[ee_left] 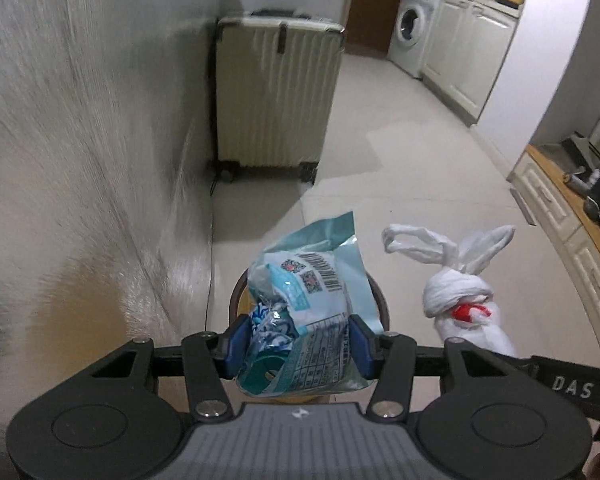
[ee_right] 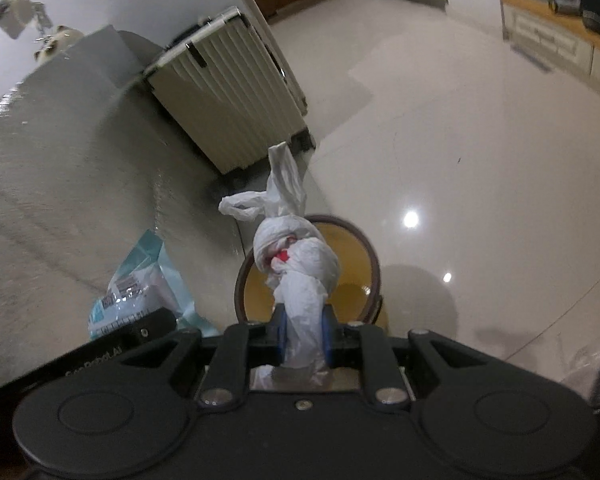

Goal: Collect trash
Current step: 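Carry the teal bag and white bag with both tools over the yellow bin, then open the left tool over the bin while the right tool releases the white bag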

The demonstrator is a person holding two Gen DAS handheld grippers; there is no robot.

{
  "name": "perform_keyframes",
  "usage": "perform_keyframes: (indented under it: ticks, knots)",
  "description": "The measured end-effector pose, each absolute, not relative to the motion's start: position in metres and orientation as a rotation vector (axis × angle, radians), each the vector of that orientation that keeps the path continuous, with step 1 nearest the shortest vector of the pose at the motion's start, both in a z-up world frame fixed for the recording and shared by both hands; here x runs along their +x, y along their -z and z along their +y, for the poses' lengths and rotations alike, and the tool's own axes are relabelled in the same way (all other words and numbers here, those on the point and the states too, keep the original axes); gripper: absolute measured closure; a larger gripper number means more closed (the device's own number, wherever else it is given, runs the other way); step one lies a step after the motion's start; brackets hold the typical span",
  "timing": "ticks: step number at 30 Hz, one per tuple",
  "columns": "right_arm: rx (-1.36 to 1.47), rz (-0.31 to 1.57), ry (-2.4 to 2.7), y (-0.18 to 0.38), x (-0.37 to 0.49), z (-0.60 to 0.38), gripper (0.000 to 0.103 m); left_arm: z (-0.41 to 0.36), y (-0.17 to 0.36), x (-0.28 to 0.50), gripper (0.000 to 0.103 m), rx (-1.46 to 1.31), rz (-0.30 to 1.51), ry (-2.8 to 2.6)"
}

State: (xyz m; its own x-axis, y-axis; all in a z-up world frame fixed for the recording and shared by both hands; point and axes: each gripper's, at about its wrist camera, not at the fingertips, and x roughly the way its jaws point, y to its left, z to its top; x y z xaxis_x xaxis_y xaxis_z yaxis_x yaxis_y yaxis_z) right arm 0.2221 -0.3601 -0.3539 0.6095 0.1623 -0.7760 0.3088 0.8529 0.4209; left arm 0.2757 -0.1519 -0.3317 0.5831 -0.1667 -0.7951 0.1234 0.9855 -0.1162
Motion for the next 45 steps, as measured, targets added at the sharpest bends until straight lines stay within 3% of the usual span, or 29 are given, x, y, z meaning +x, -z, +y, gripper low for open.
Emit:
perform_keyframes:
  ticks: [17, 28, 30, 33, 35, 37, 45]
  knots:
    - [0.571, 0.934, 0.11, 0.454, 0.312, -0.357, 0.085, -0.151, 0.423, 0.346, 0.05, -0.103, 1.01, 0.141]
    - [0.575, 1.014, 0.026, 0.472, 0.372, -0.362, 0.082, -0.164, 0.455, 0.399, 0.05, -0.036, 1.056, 0.14]
    - [0.554, 1.019, 0.015, 0.473, 0.379, -0.363, 0.077, -0.167, 0.458, 0.404, 0.049, -0.016, 1.055, 0.142]
    - [0.555, 1.03, 0.027, 0.476, 0.388, -0.367, 0.065, -0.171, 0.464, 0.413, 0.046, -0.022, 1.045, 0.146]
    - [0.589, 1.05, 0.037, 0.48, 0.39, -0.372, 0.06, -0.174, 0.469, 0.419, 0.037, -0.005, 1.063, 0.151]
    - [0.622, 1.061, 0.052, 0.483, 0.389, -0.377, 0.06, -0.176, 0.474, 0.421, 0.028, 0.012, 1.088, 0.156]
    - [0.612, 1.112, 0.049, 0.495, 0.379, -0.377, 0.059, -0.174, 0.489, 0.416, 0.016, 0.05, 1.162, 0.173]
